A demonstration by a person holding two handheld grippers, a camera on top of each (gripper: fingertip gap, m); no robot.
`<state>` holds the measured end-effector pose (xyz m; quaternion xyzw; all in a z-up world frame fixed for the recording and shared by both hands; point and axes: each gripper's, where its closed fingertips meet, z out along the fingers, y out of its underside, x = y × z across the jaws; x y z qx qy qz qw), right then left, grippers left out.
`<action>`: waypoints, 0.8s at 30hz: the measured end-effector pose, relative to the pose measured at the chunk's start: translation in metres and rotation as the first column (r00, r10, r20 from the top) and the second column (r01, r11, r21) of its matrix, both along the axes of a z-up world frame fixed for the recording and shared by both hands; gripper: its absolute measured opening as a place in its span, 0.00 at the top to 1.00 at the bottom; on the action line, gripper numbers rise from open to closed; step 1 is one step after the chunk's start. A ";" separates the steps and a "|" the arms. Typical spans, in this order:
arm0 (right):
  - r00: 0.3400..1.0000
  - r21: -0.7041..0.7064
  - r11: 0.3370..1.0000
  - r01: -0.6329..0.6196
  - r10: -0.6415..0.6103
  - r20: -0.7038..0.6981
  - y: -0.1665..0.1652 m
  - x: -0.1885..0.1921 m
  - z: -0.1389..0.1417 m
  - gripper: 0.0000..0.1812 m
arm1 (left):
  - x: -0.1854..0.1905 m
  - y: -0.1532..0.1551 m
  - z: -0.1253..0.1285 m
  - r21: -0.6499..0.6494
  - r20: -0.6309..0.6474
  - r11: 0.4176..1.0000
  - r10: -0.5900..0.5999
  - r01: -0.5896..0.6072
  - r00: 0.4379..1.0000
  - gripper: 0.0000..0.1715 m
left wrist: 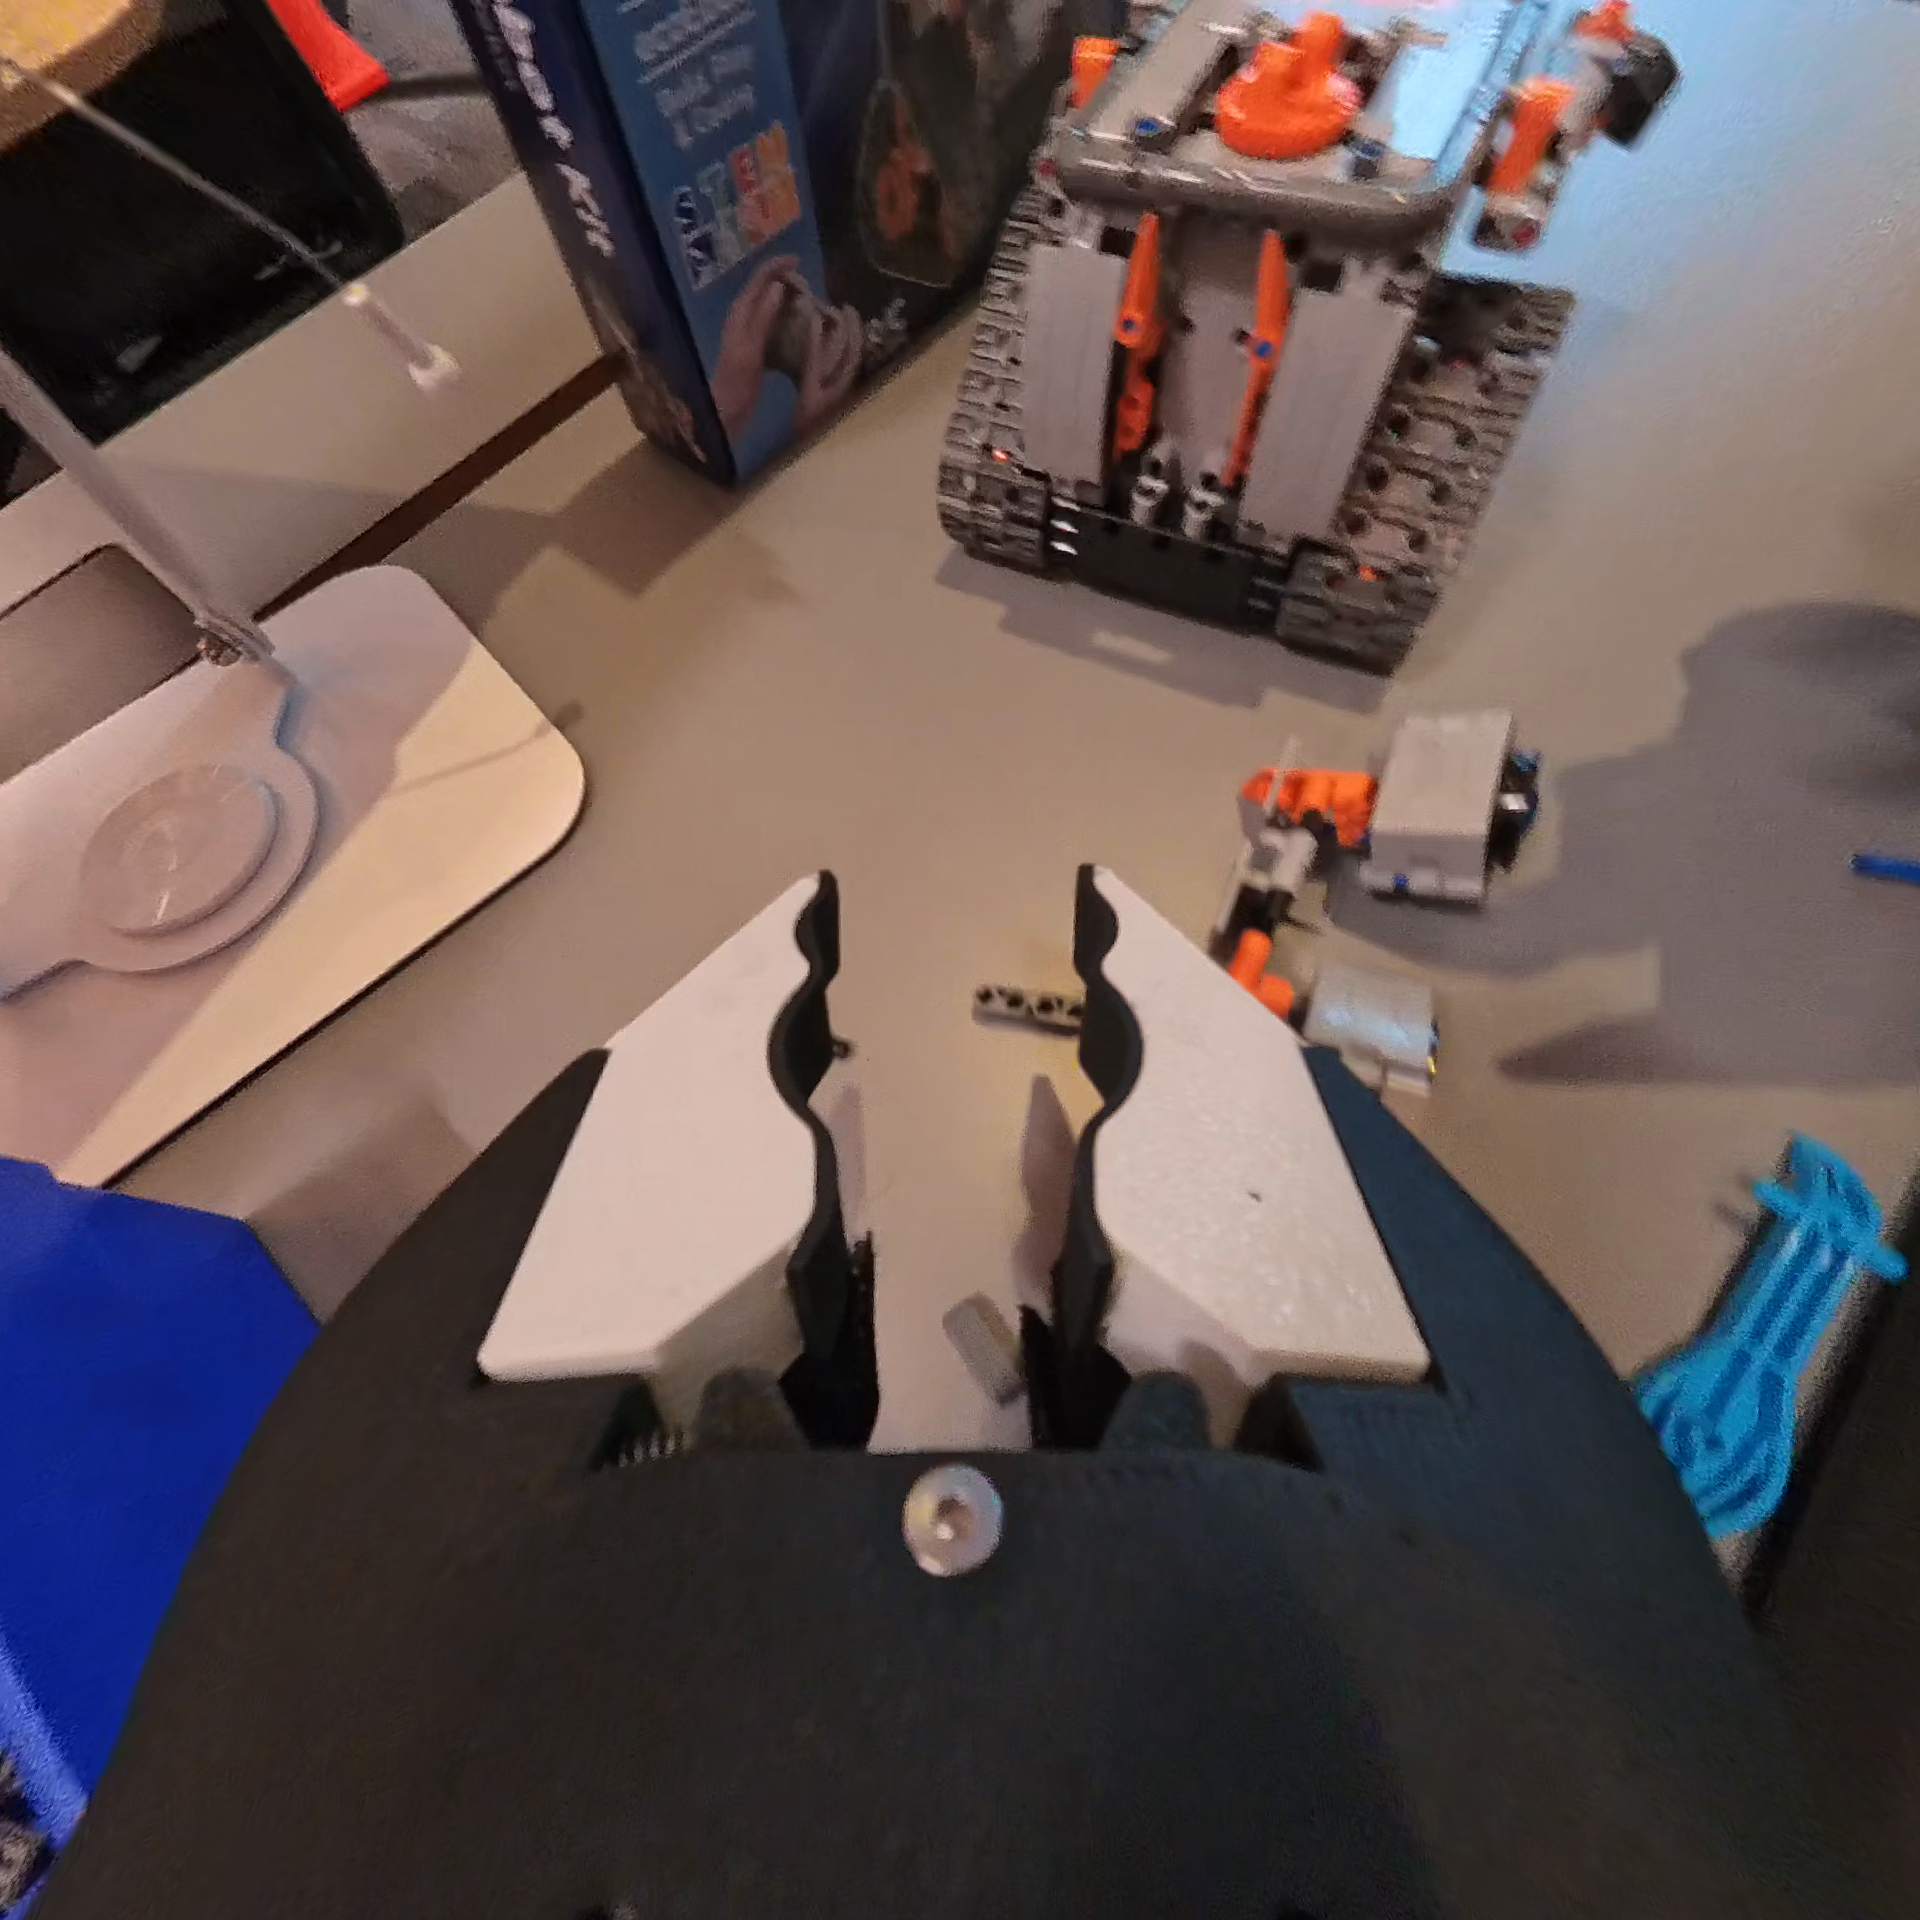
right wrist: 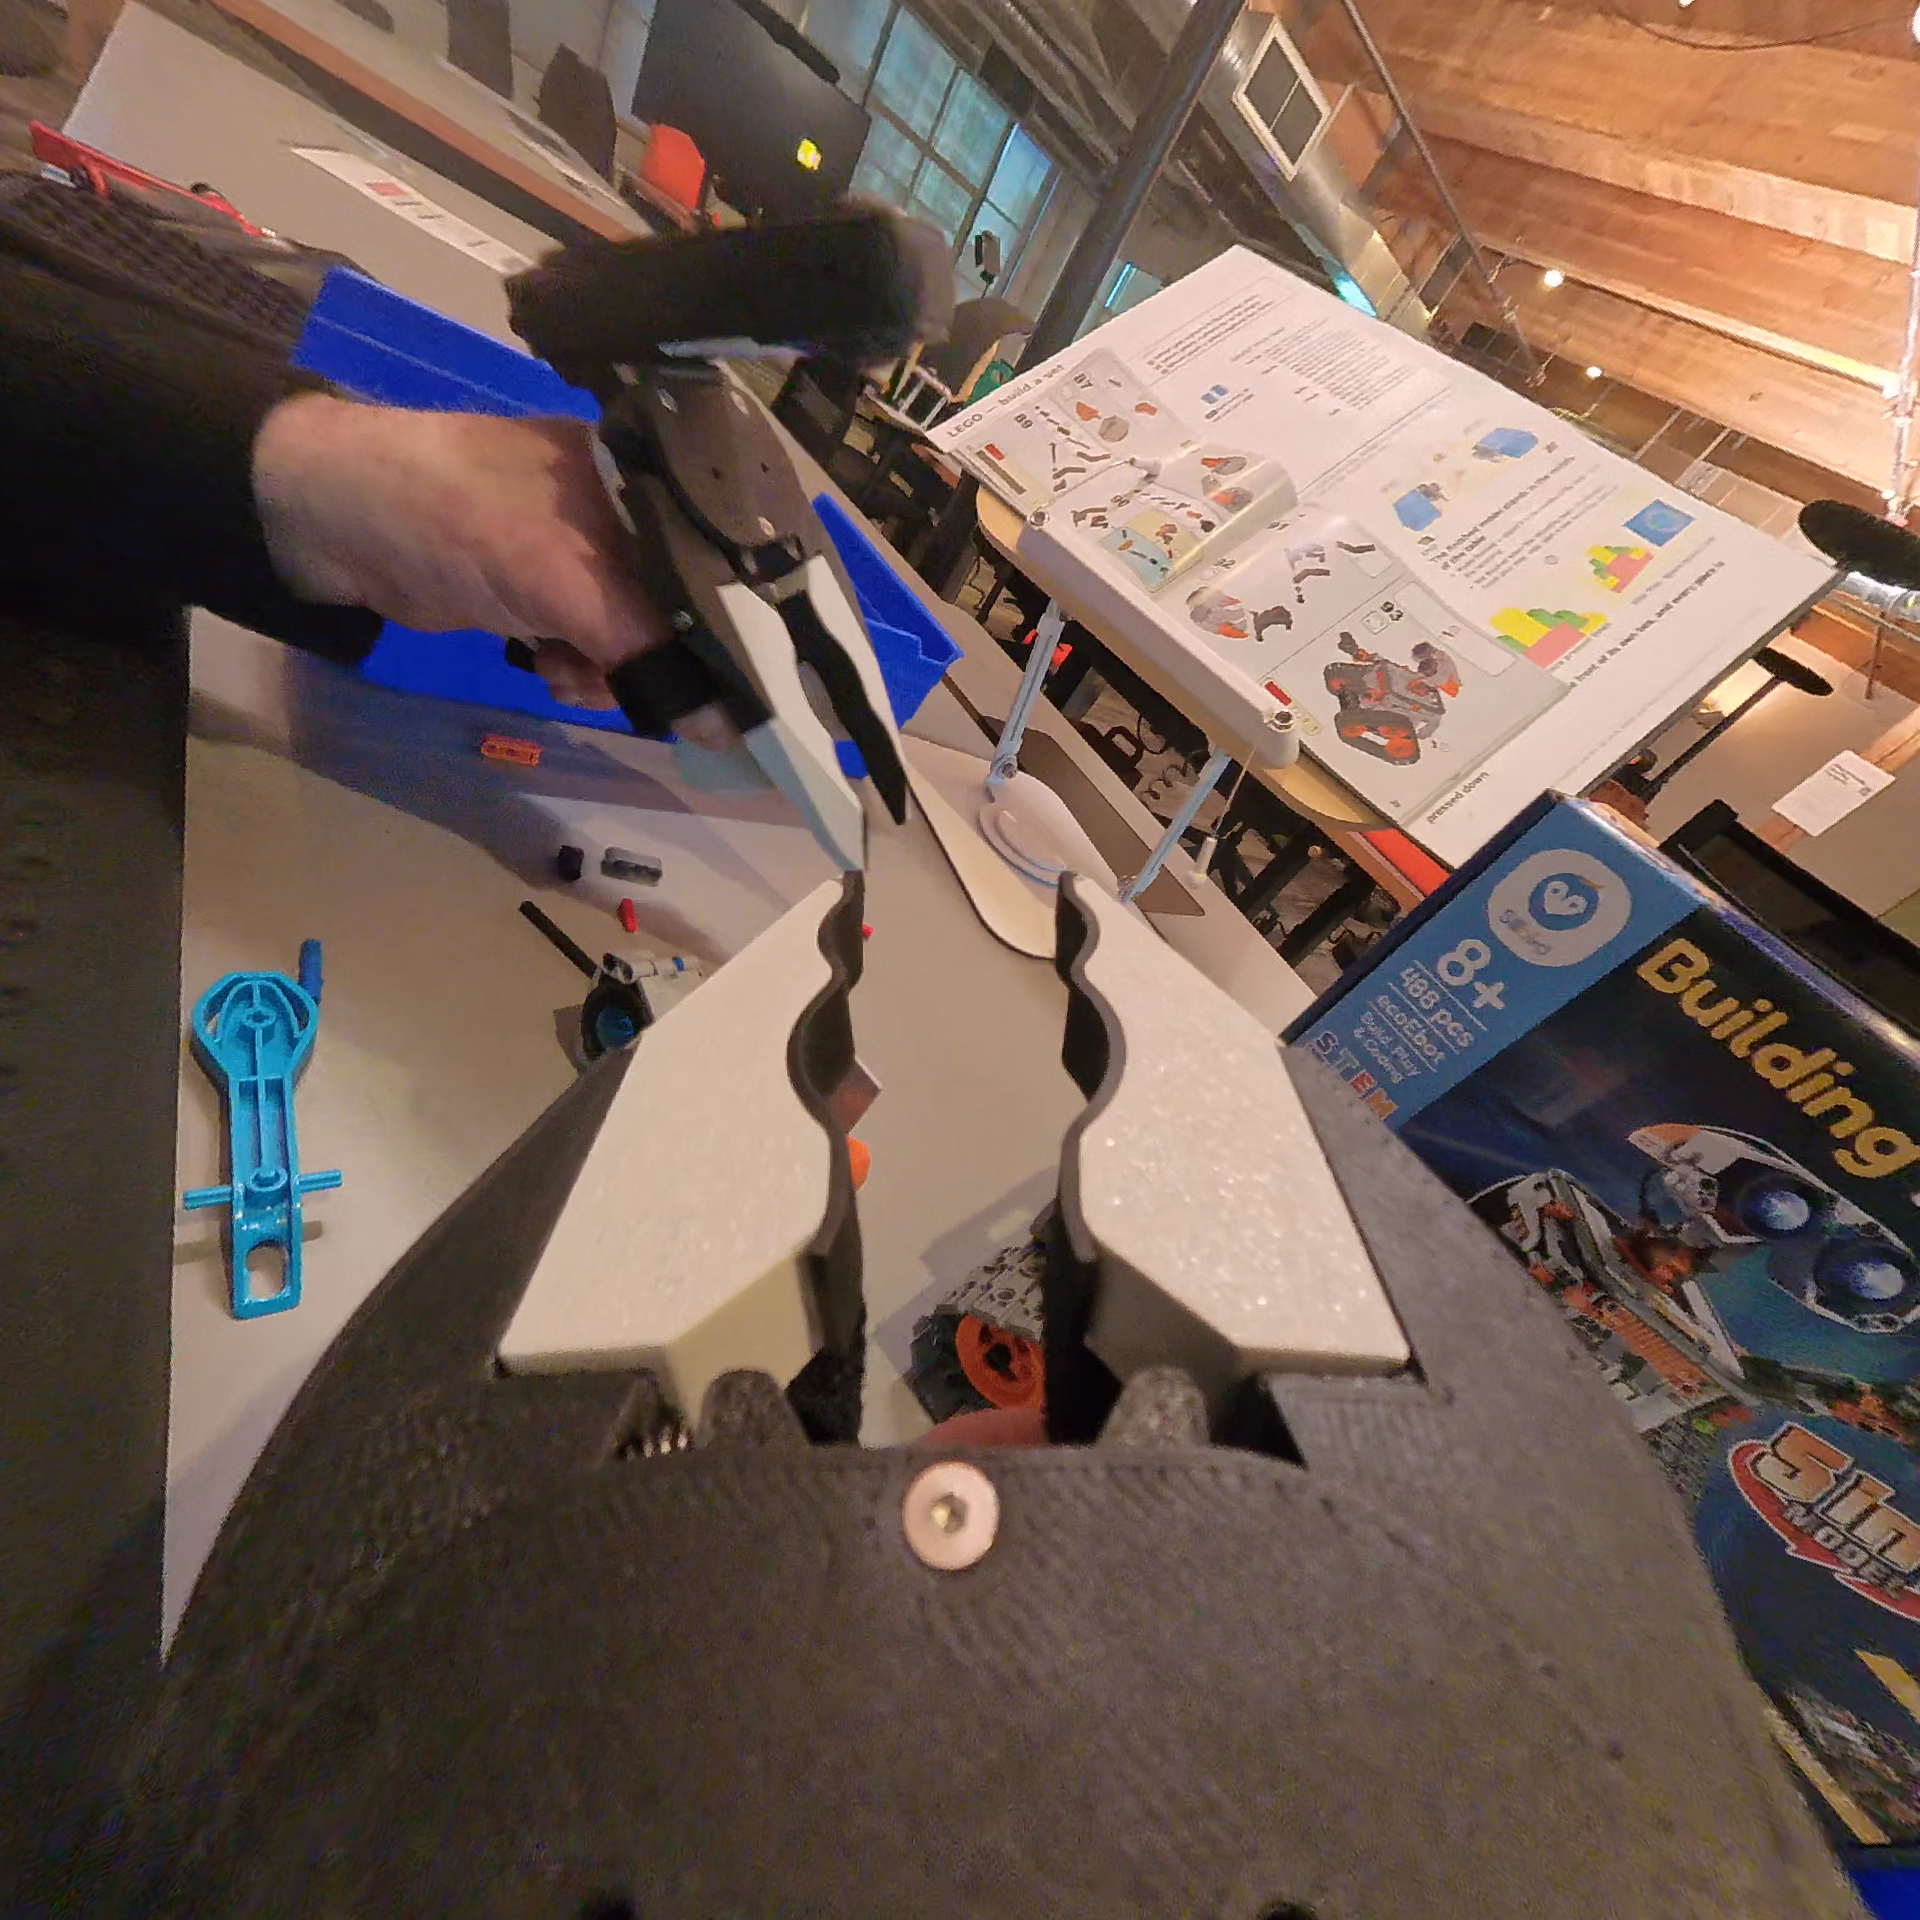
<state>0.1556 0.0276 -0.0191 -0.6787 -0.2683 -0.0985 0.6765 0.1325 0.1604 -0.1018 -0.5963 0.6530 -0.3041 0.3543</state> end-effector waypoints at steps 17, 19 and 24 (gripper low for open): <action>1.000 -0.114 0.993 -0.002 0.000 -0.014 0.017 0.007 -0.030 0.81 | -0.017 0.092 -0.002 -0.057 0.093 0.978 0.207 -0.202 0.974 0.64; 1.000 -0.124 0.992 -0.002 0.000 -0.016 0.018 0.007 -0.032 0.81 | -0.016 0.105 0.002 -0.076 0.113 0.972 0.229 -0.221 0.967 0.61; 1.000 -0.136 0.991 0.015 -0.017 -0.011 0.020 0.011 -0.036 0.80 | -0.017 0.121 0.001 -0.052 0.126 0.970 0.242 -0.237 0.962 0.59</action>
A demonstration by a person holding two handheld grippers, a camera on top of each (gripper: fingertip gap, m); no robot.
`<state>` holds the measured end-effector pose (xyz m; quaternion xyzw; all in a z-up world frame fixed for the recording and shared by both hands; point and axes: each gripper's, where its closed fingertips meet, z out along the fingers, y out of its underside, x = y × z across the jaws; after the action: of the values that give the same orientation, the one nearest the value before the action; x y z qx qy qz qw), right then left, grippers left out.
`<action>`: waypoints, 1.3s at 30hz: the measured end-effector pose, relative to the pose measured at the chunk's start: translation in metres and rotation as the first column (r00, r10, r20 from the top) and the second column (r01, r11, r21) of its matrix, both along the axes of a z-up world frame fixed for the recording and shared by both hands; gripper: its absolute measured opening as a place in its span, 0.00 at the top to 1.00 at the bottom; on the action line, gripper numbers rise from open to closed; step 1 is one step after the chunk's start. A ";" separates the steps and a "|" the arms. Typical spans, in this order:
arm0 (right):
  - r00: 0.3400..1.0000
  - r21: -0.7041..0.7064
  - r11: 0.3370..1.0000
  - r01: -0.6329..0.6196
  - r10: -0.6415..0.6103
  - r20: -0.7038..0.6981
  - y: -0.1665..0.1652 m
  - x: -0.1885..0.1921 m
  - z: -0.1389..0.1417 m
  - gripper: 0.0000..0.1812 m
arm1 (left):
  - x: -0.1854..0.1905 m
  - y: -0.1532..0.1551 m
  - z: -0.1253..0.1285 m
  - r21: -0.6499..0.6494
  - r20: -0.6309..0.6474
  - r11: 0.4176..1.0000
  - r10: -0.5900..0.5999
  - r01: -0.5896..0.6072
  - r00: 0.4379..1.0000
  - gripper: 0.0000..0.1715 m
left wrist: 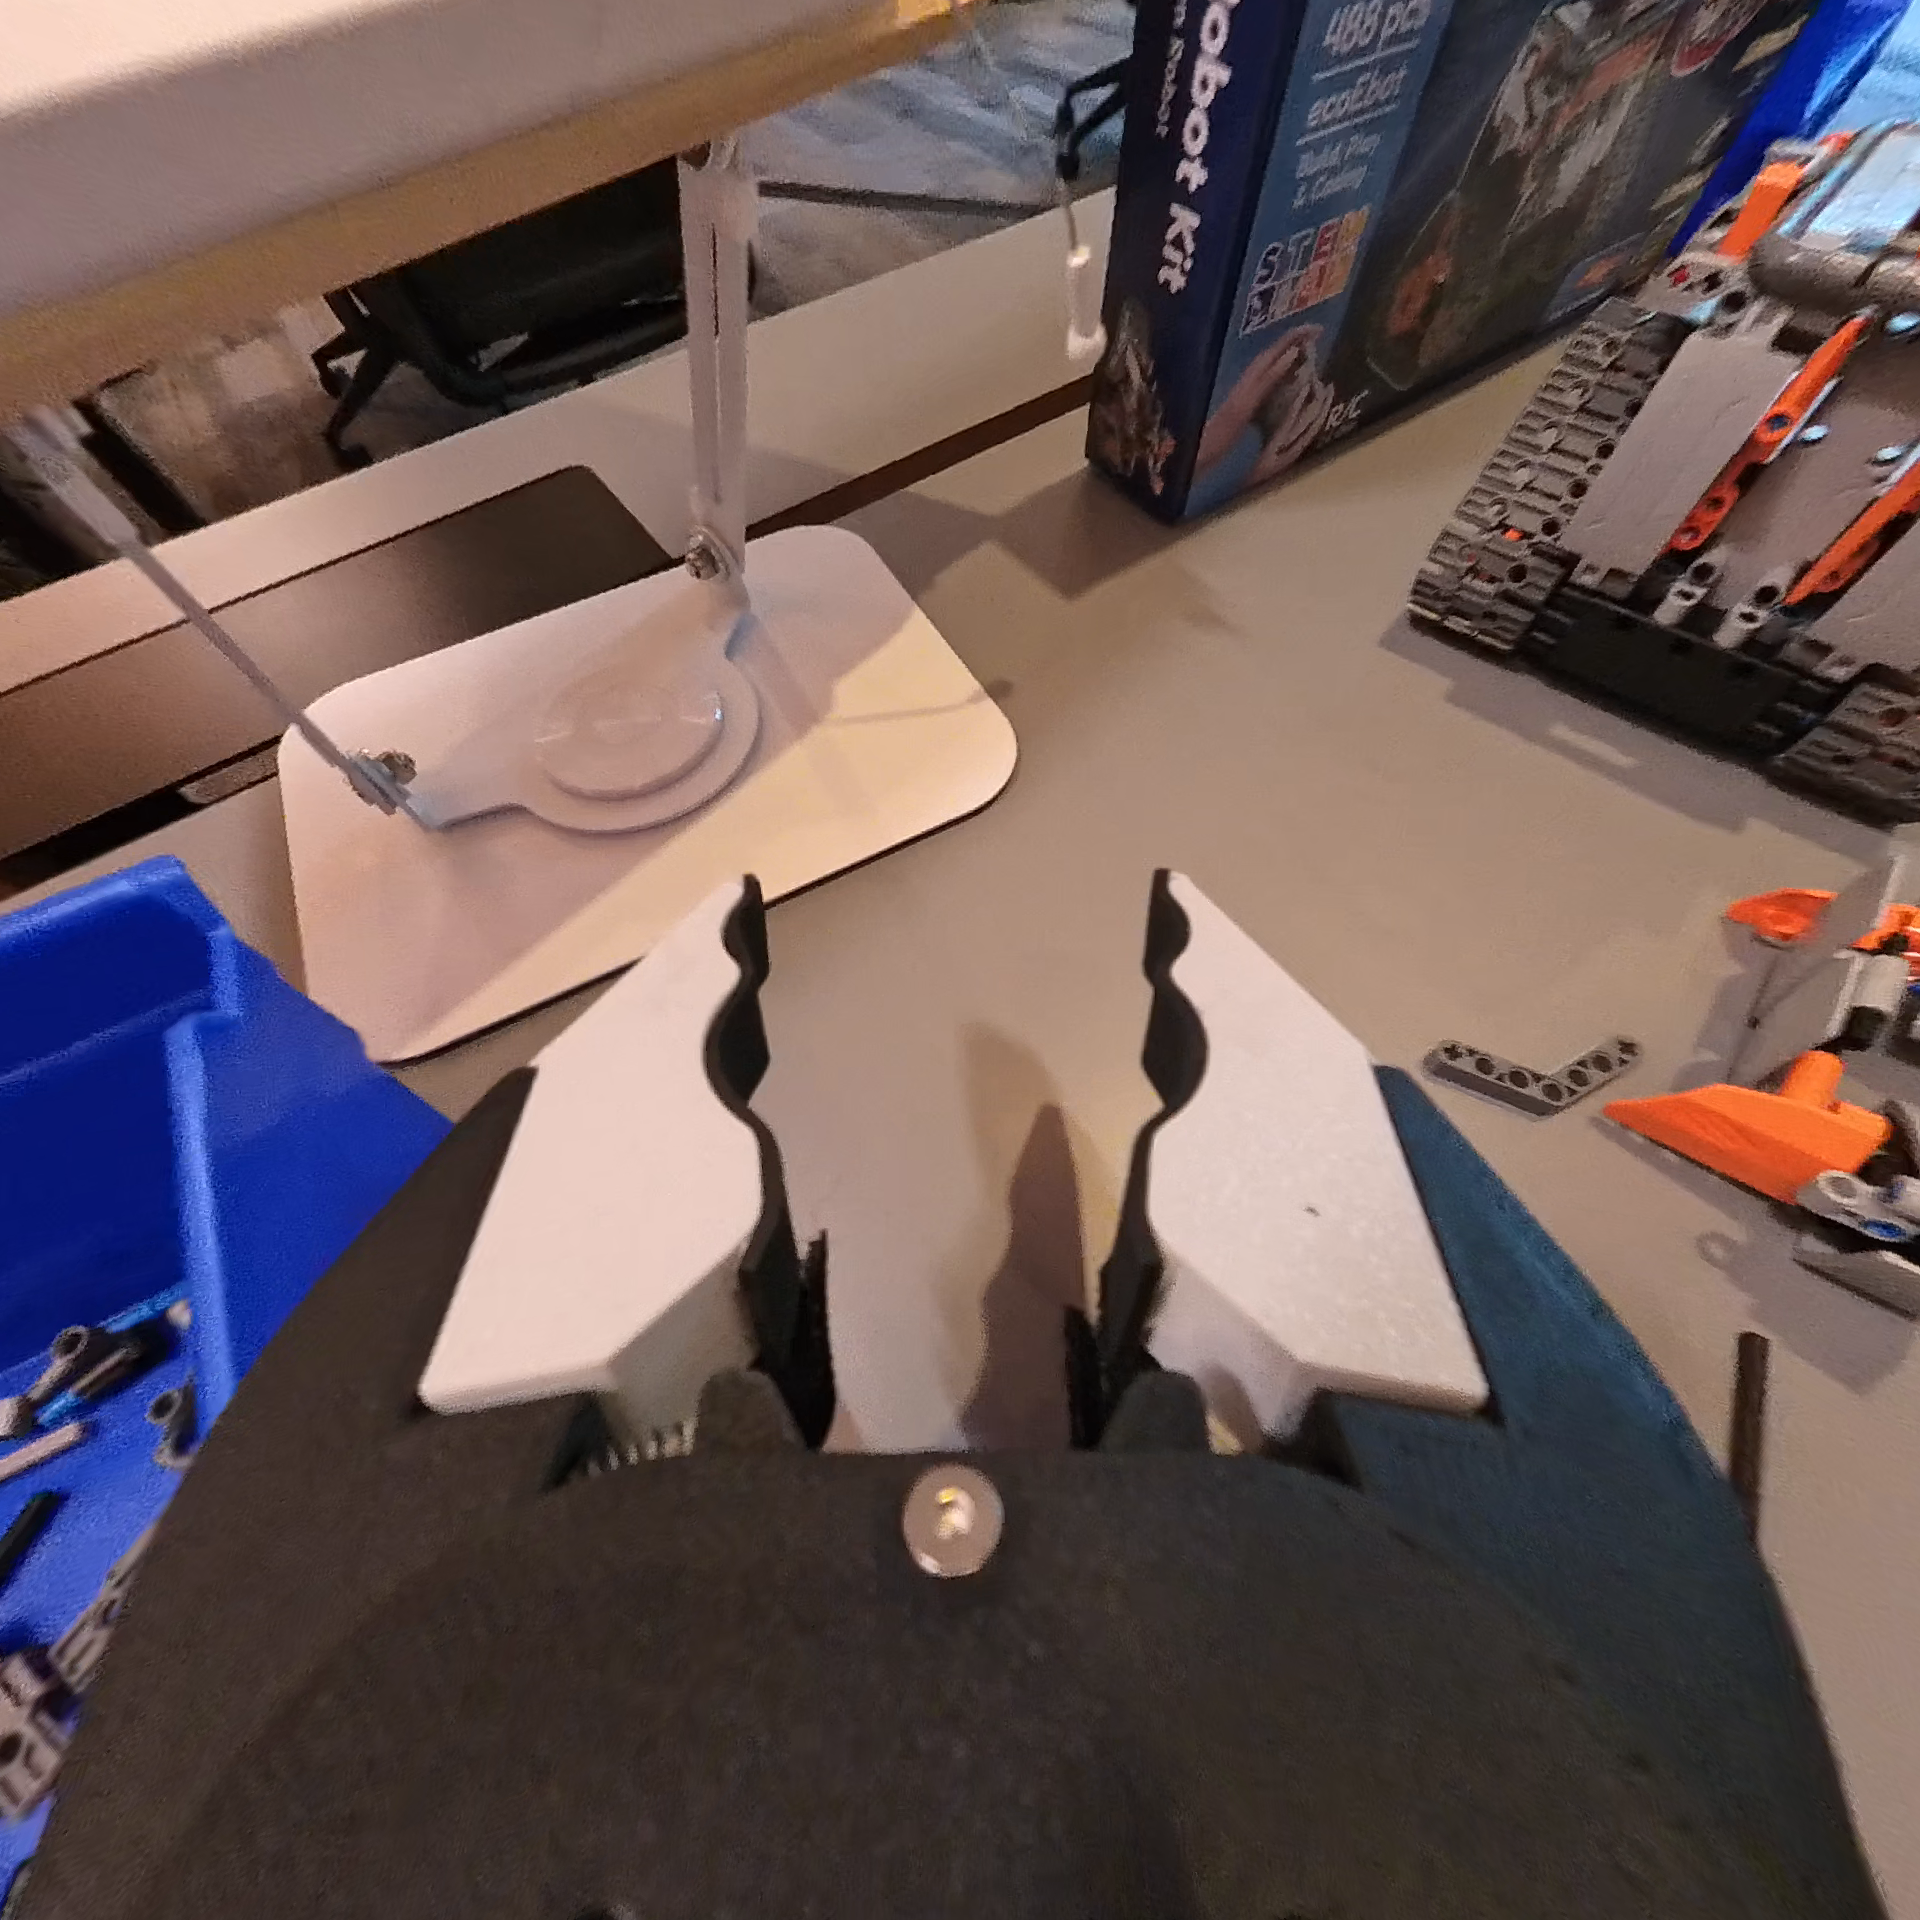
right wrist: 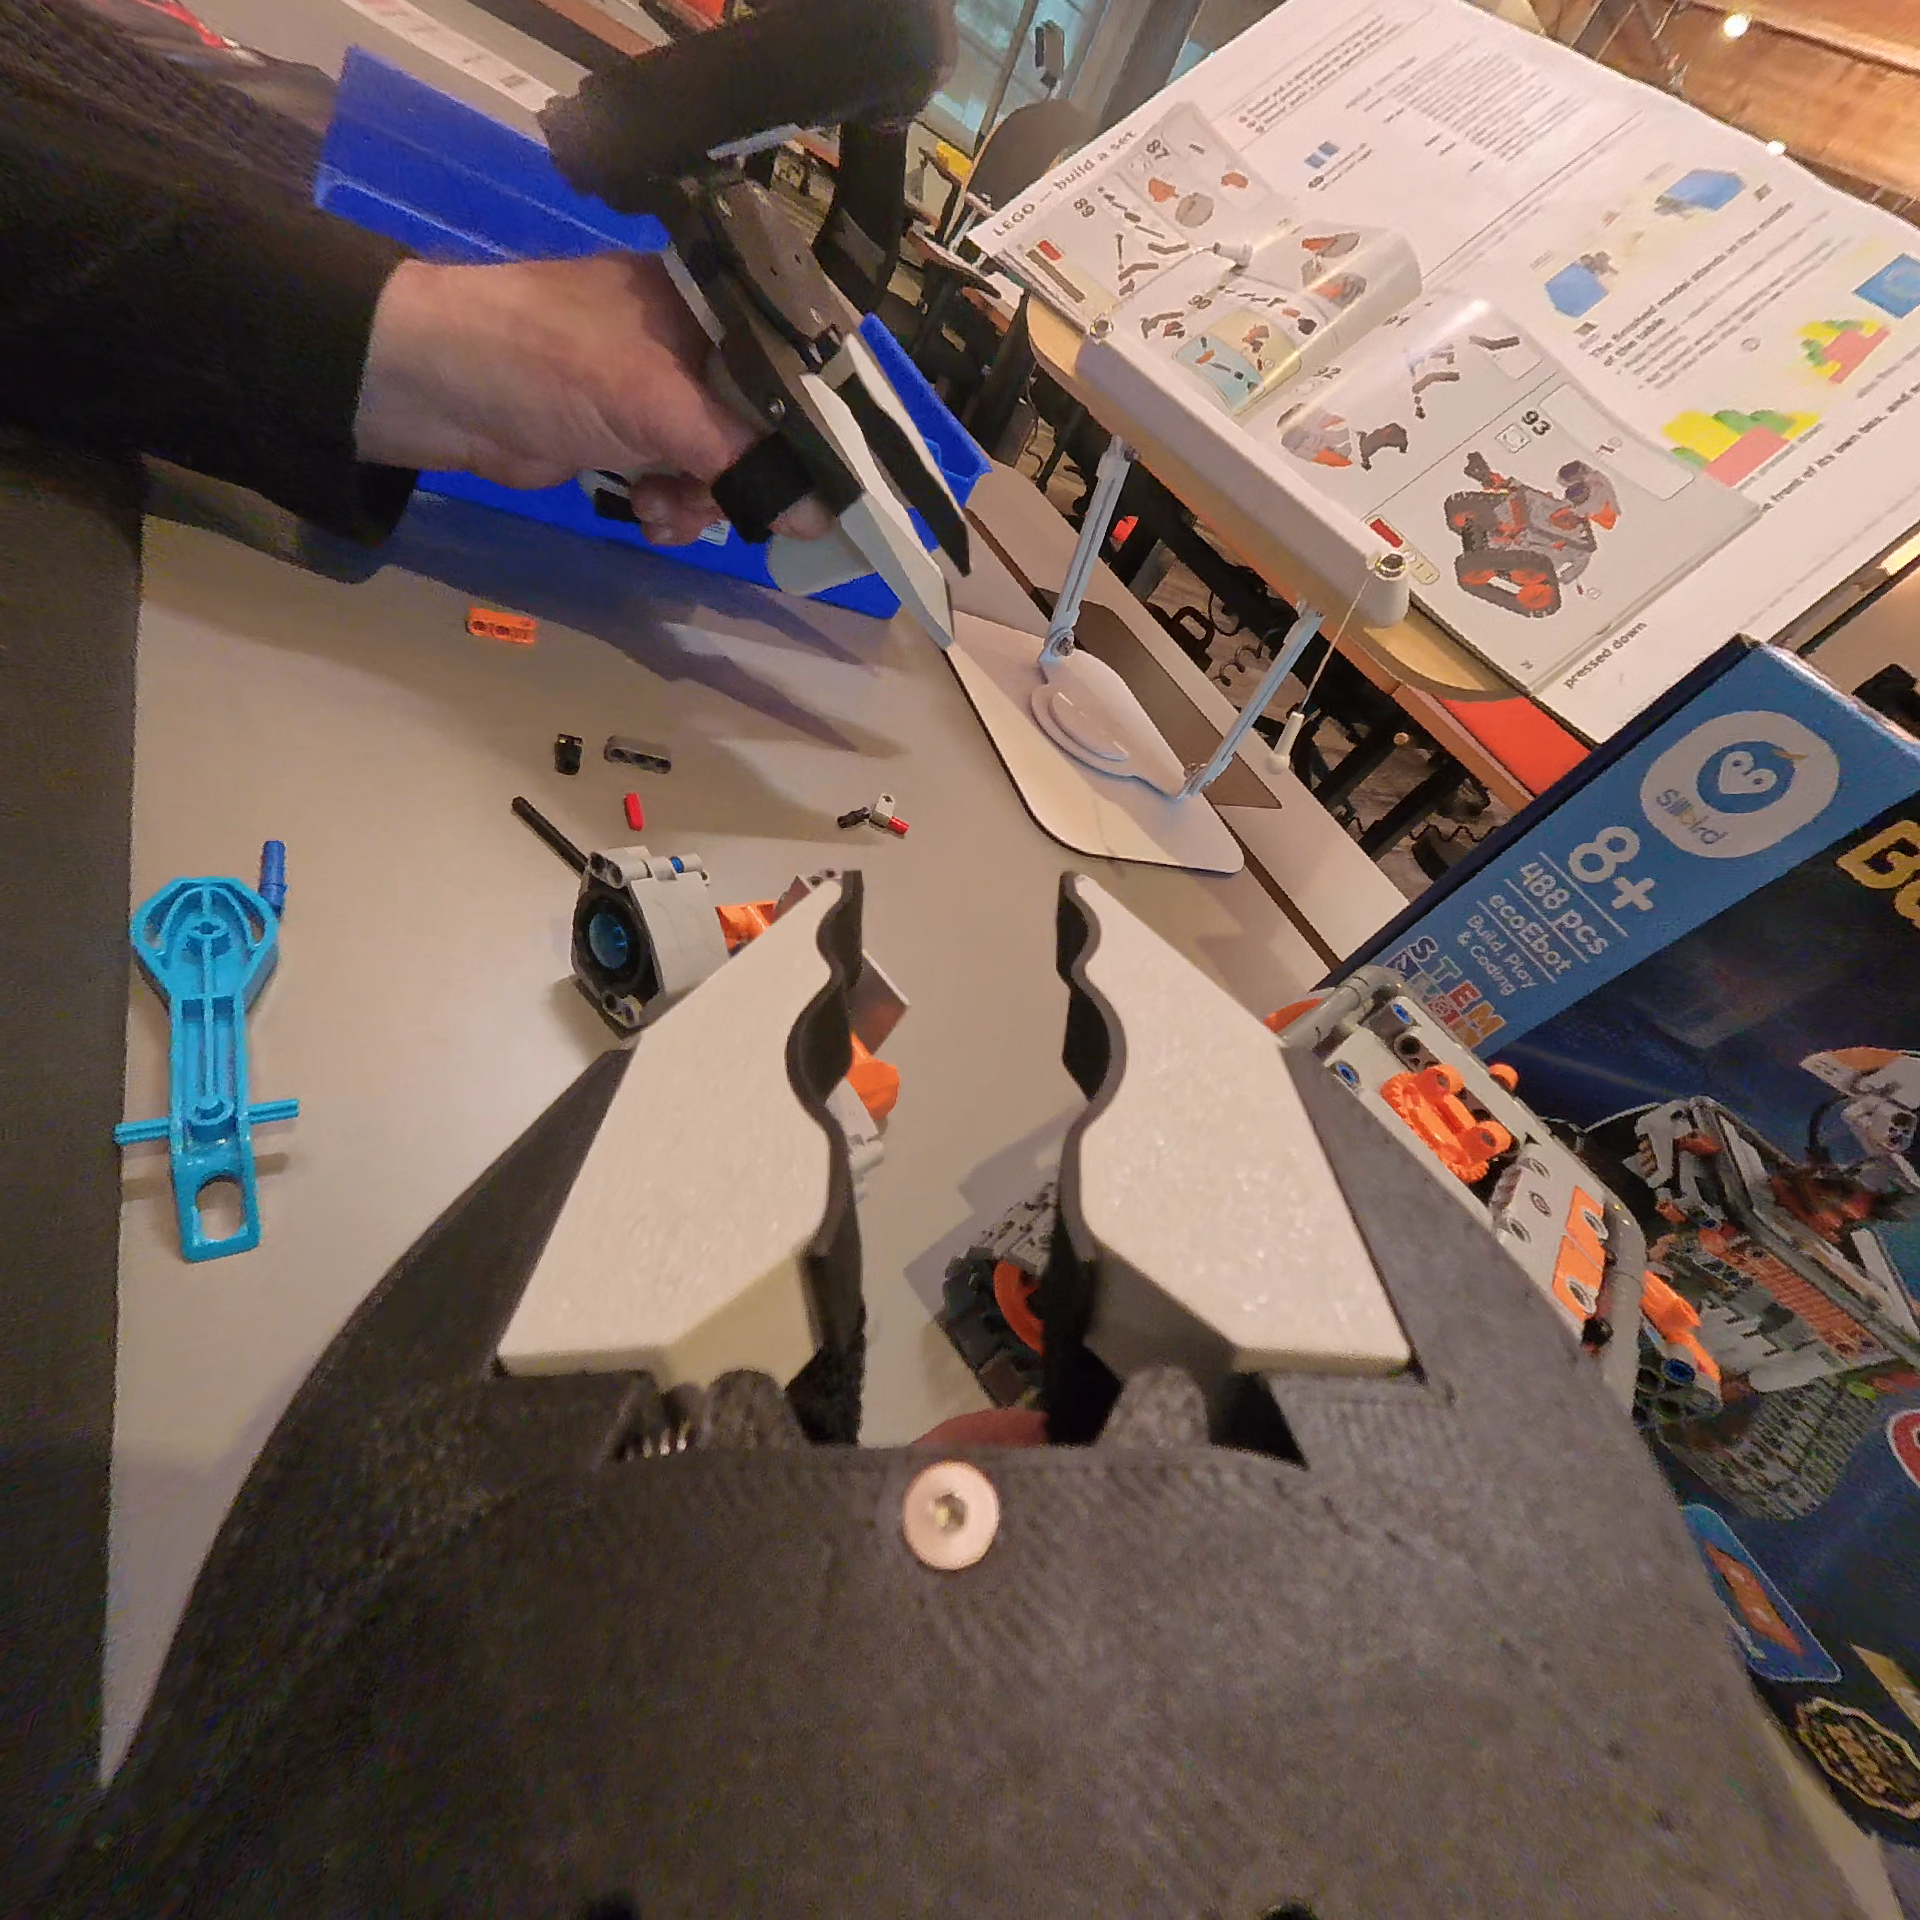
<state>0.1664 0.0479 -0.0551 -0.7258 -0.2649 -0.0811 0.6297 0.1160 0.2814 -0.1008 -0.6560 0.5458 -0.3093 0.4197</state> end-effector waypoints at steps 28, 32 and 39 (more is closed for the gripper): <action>0.898 -0.685 0.698 -0.207 0.413 0.150 0.100 -0.111 -0.078 0.93 | -0.102 -0.143 -0.064 -0.064 -0.259 0.947 -0.321 0.315 0.911 0.80; 0.884 -0.723 0.664 -0.190 0.436 0.168 0.103 -0.114 -0.092 0.92 | -0.099 -0.140 -0.068 -0.039 -0.309 0.946 -0.318 0.322 0.896 0.82; 0.865 -0.789 0.571 -0.225 0.490 0.107 0.097 -0.130 -0.111 0.92 | -0.097 -0.141 -0.075 -0.040 -0.348 0.943 -0.322 0.329 0.881 0.85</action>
<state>0.0363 0.1447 -0.1657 -0.8271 -0.5136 0.0528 0.2223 0.0188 0.1401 -0.1759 -0.5949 0.7171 -0.2484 0.2649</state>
